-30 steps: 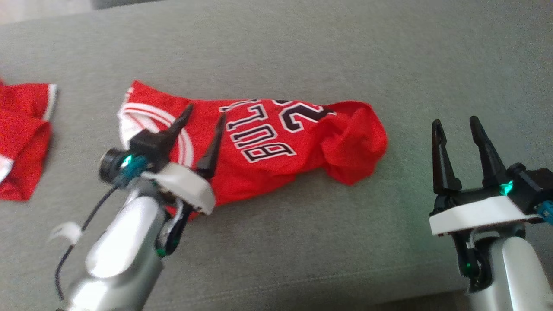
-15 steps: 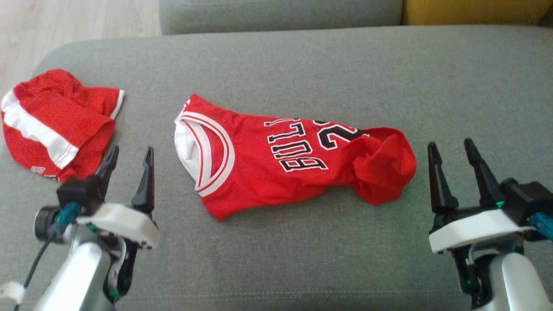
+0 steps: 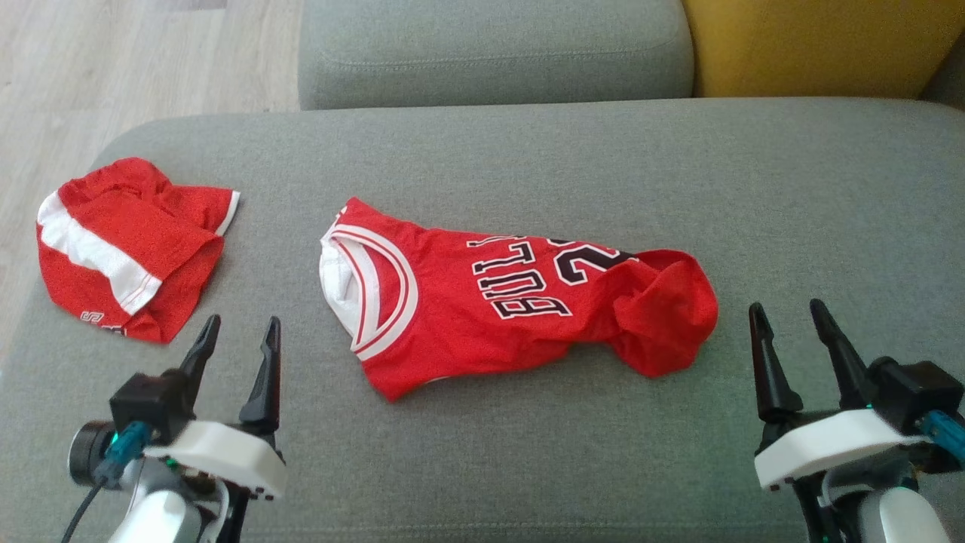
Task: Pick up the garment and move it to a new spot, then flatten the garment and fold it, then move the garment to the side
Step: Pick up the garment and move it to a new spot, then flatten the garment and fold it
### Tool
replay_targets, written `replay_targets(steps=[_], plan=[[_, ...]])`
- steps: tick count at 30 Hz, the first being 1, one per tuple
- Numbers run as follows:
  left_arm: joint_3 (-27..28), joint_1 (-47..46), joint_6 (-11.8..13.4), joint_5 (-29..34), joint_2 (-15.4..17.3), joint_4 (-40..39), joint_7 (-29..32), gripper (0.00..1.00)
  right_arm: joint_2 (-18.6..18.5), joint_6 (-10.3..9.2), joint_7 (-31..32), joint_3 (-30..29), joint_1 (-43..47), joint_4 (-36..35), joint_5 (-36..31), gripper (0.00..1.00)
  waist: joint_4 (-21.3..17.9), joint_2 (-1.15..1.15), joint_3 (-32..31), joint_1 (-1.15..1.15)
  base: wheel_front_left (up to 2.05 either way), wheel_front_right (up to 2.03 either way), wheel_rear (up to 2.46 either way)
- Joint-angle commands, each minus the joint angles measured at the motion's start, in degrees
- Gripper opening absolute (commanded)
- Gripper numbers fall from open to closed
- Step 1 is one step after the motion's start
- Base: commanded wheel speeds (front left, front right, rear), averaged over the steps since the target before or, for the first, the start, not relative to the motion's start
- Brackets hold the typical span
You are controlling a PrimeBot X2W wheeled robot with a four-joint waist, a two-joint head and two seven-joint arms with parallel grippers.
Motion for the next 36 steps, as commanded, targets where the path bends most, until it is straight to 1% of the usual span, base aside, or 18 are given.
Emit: replay_targets(steps=[1,10,29,31,36], plan=[[2.35,-2.0,0.78,0.03,2.06,-2.22,0.06,1.0,-0.29,-0.04,0.34,1.16,-1.16,-2.23,0.2,1.0,-0.1,0.0,-0.26,0.0,0.0,0.0,0.0],[2.92,-0.03,2.34,-0.38,2.92,-4.61,0.63,1.0,-0.29,-0.04,1.1,1.3,-0.62,-3.16,-0.36,1.0,-0.11,0.0,-0.74,0.0,0.0,0.0,0.0],[2.58,-0.31,3.05,-0.64,3.28,-5.21,0.9,1.0,-0.29,-0.04,0.87,1.45,-1.1,-2.93,-0.01,1.0,-0.5,0.0,-0.36,0.0,0.0,0.0,0.0],[1.93,-0.84,2.53,-0.54,3.21,-5.1,1.22,1.0,-0.29,-0.04,0.77,1.36,-1.11,-2.95,0.08,1.0,-0.41,0.0,-0.18,0.0,0.0,0.0,0.0],[-1.15,-4.39,-0.47,-1.17,1.67,-2.78,4.12,1.0,-0.29,-0.04,0.68,1.63,-1.77,-3.41,0.25,1.0,-0.42,0.0,1.61,0.0,0.0,0.0,0.0]])
